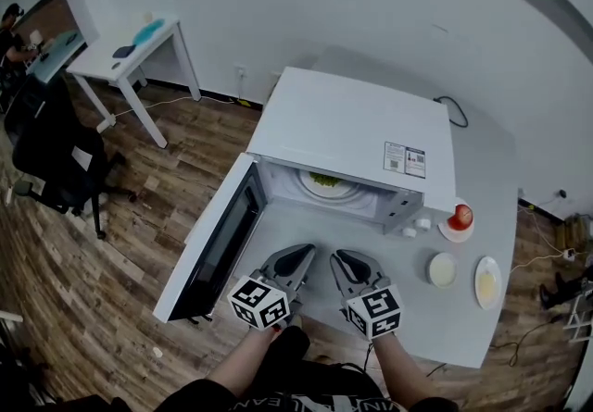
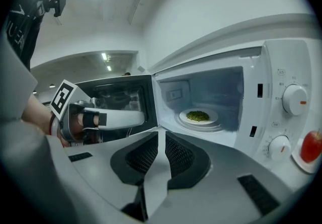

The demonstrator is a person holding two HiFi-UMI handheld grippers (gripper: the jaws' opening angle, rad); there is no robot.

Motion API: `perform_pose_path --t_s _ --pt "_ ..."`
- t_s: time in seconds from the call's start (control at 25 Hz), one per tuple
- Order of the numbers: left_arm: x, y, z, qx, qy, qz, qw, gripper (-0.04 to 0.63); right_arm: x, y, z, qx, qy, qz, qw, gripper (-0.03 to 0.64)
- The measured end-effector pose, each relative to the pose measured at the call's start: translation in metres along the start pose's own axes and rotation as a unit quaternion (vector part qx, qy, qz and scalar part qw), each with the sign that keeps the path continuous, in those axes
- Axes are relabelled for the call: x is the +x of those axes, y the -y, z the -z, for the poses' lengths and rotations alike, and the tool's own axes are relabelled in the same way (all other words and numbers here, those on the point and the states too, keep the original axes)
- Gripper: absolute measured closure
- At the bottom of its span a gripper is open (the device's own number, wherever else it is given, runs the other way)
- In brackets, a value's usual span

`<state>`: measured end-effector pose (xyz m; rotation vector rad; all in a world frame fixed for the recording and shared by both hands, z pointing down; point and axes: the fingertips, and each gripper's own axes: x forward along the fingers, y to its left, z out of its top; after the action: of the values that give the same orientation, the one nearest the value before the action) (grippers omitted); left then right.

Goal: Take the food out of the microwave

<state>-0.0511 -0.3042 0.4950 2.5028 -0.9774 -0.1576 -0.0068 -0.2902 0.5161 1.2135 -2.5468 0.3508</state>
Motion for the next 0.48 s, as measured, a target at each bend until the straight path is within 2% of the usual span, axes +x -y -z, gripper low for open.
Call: perform_pose_path --t_s 0.48 --pt "0.016 -0.038 -0.007 0.017 0.003 -0.020 0.9996 0.581 0.054 0.026 -0.013 -0.075 -0.031 0.017 0.997 0.560"
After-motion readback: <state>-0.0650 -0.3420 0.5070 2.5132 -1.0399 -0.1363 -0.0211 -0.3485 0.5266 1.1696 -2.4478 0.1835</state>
